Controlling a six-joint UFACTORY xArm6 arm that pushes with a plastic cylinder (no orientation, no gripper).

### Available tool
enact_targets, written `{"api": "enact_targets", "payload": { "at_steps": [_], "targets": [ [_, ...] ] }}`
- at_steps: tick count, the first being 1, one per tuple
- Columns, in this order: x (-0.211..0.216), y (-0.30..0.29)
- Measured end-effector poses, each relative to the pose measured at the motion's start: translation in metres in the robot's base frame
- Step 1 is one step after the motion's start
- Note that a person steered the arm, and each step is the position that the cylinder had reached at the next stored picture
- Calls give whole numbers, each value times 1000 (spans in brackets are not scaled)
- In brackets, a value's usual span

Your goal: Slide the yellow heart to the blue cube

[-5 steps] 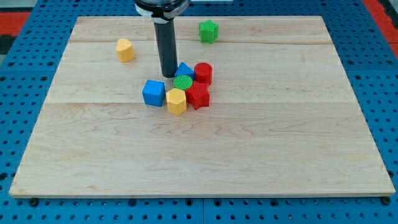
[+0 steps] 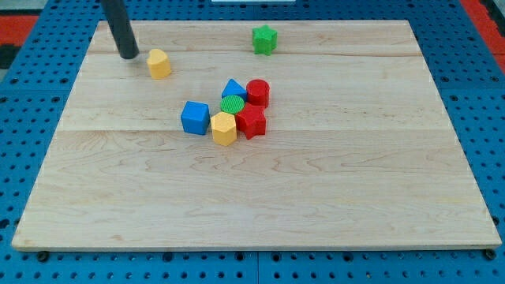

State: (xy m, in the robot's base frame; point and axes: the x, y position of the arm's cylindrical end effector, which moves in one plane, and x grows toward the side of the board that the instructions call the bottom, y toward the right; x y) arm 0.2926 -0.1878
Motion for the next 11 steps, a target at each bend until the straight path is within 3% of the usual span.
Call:
{"api": "enact_targets", "payload": {
  "at_steps": [1,4,7,11],
  "targets": [
    [15,50],
    [4,81],
    [67,88],
    [75,112]
  ]
}}
